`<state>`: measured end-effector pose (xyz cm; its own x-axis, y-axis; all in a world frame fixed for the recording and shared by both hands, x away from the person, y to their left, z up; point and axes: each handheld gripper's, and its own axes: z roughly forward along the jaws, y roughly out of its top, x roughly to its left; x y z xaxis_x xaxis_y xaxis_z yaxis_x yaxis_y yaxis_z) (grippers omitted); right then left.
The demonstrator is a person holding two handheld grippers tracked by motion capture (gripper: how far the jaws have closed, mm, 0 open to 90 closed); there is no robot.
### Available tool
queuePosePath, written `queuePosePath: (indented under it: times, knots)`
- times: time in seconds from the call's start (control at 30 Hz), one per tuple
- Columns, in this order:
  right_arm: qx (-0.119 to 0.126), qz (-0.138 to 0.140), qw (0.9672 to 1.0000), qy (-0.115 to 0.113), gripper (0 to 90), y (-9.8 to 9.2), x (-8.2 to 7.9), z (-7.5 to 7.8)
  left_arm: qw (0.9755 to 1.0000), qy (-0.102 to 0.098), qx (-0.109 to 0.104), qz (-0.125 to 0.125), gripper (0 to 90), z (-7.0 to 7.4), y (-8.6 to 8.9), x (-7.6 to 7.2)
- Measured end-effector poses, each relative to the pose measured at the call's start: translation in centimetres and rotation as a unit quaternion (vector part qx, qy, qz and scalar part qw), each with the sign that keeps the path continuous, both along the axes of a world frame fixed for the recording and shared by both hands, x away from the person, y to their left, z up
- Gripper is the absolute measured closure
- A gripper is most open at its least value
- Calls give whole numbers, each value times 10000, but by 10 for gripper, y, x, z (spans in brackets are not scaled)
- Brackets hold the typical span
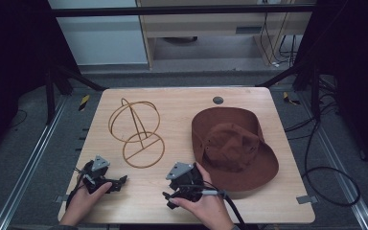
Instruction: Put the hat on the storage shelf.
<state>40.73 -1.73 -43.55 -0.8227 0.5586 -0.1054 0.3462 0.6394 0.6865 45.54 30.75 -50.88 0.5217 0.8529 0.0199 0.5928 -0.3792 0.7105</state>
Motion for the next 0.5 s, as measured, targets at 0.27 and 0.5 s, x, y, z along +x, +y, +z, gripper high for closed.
queuePosePath:
  times: [0.27,0.5]
  knots:
    - [-216,-142,9996,-139,81,-43,0,33,10000,1,-4,1,0,0,0,0]
    - [-88,-594,9981,-167,95,-88,18,52,10000,1,-7,10,0,0,-1,0]
